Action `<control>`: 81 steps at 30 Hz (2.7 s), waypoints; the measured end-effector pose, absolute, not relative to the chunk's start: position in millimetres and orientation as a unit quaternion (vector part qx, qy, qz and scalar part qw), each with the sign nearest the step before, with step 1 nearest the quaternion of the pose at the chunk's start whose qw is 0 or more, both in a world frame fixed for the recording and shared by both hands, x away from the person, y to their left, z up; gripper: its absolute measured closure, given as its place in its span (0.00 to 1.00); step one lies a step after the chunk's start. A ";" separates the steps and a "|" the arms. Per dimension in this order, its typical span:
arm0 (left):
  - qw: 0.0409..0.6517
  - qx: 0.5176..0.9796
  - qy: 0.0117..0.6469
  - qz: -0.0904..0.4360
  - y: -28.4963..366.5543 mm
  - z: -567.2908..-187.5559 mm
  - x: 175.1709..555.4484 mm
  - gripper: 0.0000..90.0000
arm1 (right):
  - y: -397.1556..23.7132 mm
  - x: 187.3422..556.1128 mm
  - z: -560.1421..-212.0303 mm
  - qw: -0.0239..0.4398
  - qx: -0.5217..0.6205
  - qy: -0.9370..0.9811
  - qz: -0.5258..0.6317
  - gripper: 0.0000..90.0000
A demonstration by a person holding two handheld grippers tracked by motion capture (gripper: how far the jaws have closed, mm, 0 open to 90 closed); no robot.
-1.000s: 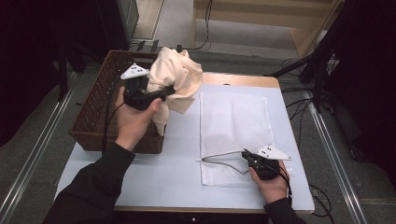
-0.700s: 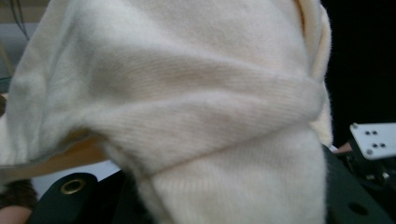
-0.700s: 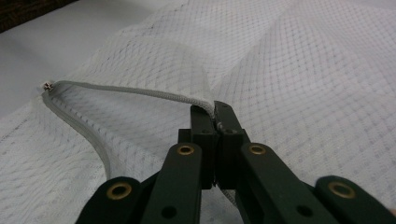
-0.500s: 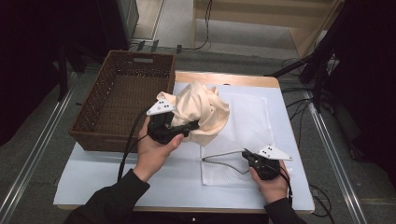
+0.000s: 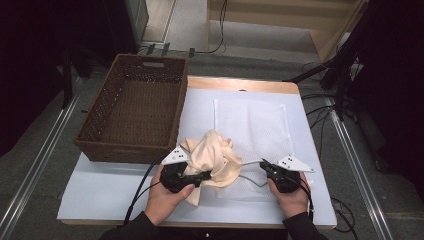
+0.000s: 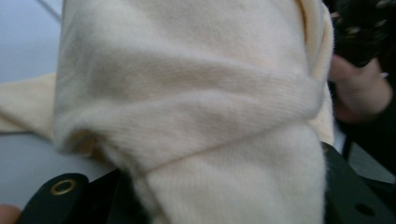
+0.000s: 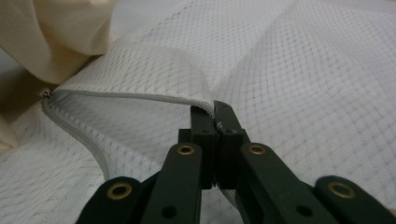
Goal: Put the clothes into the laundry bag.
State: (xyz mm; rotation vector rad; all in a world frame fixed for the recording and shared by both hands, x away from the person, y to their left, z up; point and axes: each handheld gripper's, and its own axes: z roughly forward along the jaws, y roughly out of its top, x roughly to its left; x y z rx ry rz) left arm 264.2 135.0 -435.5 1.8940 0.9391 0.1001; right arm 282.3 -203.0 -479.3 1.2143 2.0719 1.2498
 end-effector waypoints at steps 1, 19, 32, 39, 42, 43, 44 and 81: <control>0.486 0.780 0.392 0.040 136.4 -437.3 263.8 0.63 | -203.1 282.4 -479.2 0.215 0.439 0.747 0.451 1.00; 0.501 0.780 0.372 0.044 145.2 -416.1 260.5 0.87 | -200.0 278.8 -468.4 0.213 0.426 0.748 0.462 0.99; 0.555 0.781 0.275 0.076 110.2 -367.8 252.6 0.80 | -191.8 291.3 -452.2 0.220 0.440 0.729 0.476 1.00; 0.528 0.776 0.331 0.102 99.9 -370.6 264.9 0.40 | -186.8 290.2 -450.8 0.212 0.433 0.733 0.480 1.00; 0.486 0.796 0.338 0.130 89.0 -394.0 271.2 0.40 | -189.7 286.4 -453.7 0.217 0.437 0.735 0.472 1.00; 0.471 0.802 0.342 0.137 85.8 -402.7 273.9 0.40 | -191.8 285.0 -453.8 0.215 0.439 0.734 0.471 1.00; 0.452 0.810 0.347 0.140 83.1 -412.9 277.8 0.40 | -193.9 283.6 -453.8 0.211 0.440 0.734 0.472 1.00; 0.427 0.815 0.377 0.111 82.3 -459.1 291.3 0.28 | -194.5 273.3 -462.6 0.200 0.440 0.742 0.465 1.00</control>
